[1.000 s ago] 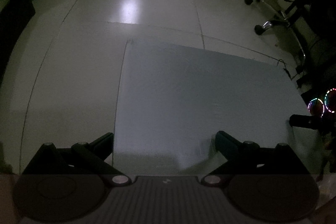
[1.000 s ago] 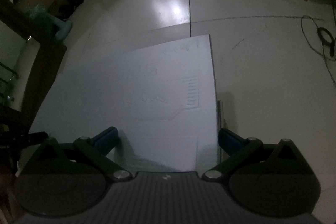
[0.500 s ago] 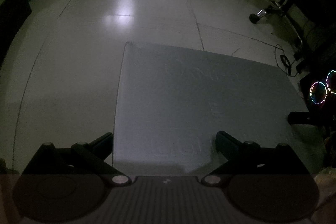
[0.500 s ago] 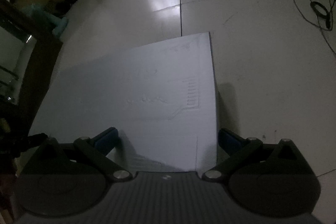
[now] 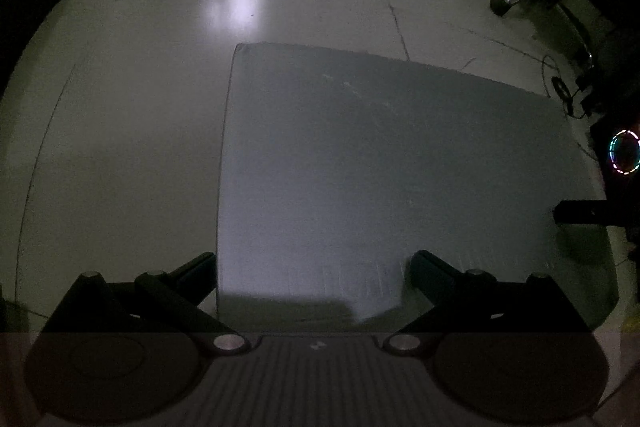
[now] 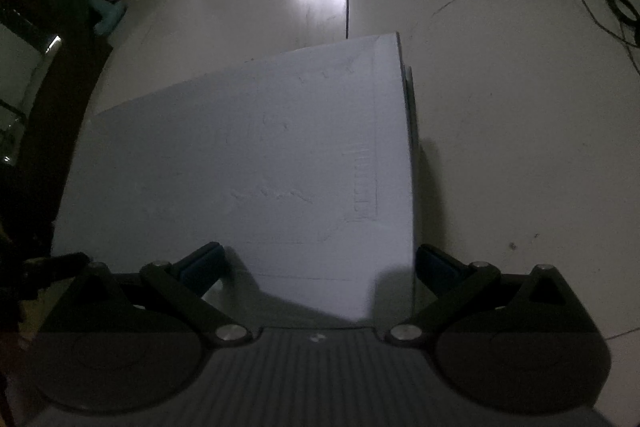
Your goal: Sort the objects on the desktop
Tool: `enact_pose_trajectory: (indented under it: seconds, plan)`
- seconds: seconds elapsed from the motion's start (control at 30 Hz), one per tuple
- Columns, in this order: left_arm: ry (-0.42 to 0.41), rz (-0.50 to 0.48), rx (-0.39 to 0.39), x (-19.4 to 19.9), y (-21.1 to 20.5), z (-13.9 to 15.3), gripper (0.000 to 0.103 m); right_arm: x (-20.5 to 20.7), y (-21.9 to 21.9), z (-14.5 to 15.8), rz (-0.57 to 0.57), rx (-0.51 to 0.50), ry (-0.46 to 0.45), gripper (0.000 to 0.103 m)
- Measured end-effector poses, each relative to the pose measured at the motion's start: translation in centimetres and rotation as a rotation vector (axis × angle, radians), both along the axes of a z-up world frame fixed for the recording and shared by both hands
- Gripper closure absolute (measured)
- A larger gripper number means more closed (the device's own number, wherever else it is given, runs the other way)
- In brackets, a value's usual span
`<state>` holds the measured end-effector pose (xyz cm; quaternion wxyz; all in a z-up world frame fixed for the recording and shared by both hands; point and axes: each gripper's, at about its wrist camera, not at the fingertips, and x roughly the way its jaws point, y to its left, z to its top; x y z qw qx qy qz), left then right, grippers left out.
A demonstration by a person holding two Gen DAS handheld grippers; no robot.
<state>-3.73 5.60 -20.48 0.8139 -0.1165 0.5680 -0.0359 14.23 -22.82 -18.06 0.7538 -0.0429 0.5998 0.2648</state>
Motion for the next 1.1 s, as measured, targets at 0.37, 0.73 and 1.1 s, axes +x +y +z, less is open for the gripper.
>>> enact_pose_trajectory:
  seconds: [0.37, 0.73, 1.1]
  plan:
    - [0.010, 0.022, 0.006, 0.9, -0.6, -2.2, 0.000, -0.8, 0.8, -0.5, 0.011, -0.017, -0.043, 0.000]
    - [-0.009, 0.056, -0.007, 0.3, -1.4, -3.5, 0.000, -1.4, -0.5, 1.2, -0.053, 0.015, -0.068, 0.000]
    - [-0.021, 0.006, 0.057, -0.4, -2.4, -3.9, 0.001, -2.9, 0.4, -0.4, 0.000, 0.032, -0.032, 0.000]
